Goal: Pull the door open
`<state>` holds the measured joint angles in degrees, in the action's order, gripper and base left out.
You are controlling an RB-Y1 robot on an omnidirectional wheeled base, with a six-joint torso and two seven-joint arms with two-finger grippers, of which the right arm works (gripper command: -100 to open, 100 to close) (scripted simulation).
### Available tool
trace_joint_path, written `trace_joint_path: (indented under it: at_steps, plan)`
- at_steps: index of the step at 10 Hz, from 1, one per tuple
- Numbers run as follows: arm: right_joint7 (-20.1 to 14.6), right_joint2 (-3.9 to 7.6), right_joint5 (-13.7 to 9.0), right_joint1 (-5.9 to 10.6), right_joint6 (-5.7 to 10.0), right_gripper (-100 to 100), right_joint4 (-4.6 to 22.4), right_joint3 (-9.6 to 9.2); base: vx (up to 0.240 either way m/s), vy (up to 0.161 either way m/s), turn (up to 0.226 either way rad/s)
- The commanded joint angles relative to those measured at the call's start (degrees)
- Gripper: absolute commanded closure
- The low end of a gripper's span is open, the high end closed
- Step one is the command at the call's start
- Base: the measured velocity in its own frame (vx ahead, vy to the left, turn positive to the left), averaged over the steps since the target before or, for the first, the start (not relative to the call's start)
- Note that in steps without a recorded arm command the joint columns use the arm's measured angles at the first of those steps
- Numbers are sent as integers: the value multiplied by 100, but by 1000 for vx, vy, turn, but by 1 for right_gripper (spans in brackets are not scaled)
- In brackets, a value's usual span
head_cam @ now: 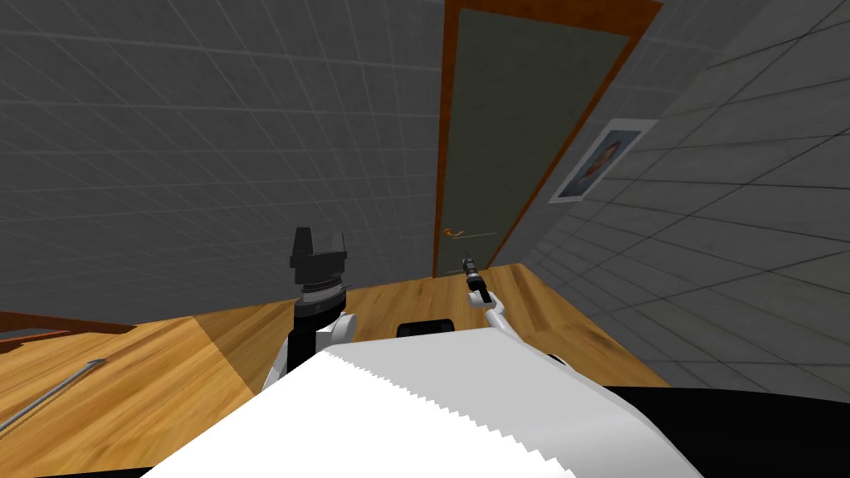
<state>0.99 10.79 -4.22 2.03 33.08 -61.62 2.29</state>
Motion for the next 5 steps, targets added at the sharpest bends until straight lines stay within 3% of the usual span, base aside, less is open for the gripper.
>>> trace_joint_path:
  at_steps: [1,5]
  plan:
    - [-21,30,-31,102,63,-100,239,13,57,-75,107]
    - [-59,84,-101,319,152,-100,717,42,67,-64,113]
